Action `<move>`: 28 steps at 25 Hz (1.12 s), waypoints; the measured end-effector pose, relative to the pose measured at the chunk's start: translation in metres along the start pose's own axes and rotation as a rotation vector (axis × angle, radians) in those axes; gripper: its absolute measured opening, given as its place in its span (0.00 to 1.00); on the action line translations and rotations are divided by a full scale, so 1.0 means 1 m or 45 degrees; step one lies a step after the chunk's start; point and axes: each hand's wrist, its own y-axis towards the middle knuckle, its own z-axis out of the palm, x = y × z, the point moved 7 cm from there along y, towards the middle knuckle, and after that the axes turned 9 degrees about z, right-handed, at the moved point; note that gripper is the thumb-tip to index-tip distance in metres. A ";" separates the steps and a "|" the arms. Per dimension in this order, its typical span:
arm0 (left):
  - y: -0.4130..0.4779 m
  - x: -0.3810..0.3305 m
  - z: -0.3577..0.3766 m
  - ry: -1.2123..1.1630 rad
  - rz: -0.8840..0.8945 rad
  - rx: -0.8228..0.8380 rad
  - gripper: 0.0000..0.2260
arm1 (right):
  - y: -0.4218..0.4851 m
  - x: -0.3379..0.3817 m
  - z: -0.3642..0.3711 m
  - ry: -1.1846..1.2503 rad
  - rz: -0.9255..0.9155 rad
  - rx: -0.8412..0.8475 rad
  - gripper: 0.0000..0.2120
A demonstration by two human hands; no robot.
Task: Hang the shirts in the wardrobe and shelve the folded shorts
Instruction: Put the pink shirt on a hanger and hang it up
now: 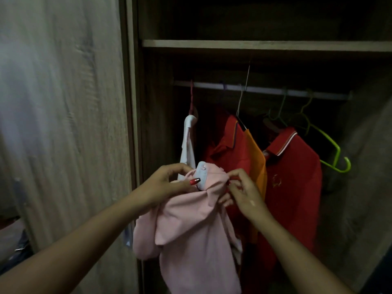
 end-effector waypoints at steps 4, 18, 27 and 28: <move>-0.014 0.041 0.001 0.158 -0.248 0.154 0.18 | 0.004 -0.001 -0.005 0.402 0.073 -0.118 0.11; -0.022 0.101 0.084 -0.413 -1.057 0.396 0.16 | -0.023 0.052 0.004 0.627 -0.177 0.078 0.12; 0.048 0.031 0.035 0.625 0.088 0.208 0.11 | -0.040 -0.019 -0.018 -0.313 0.001 0.034 0.13; 0.049 0.016 0.044 0.749 0.246 0.333 0.10 | -0.035 -0.022 -0.025 -0.329 -0.021 -0.058 0.08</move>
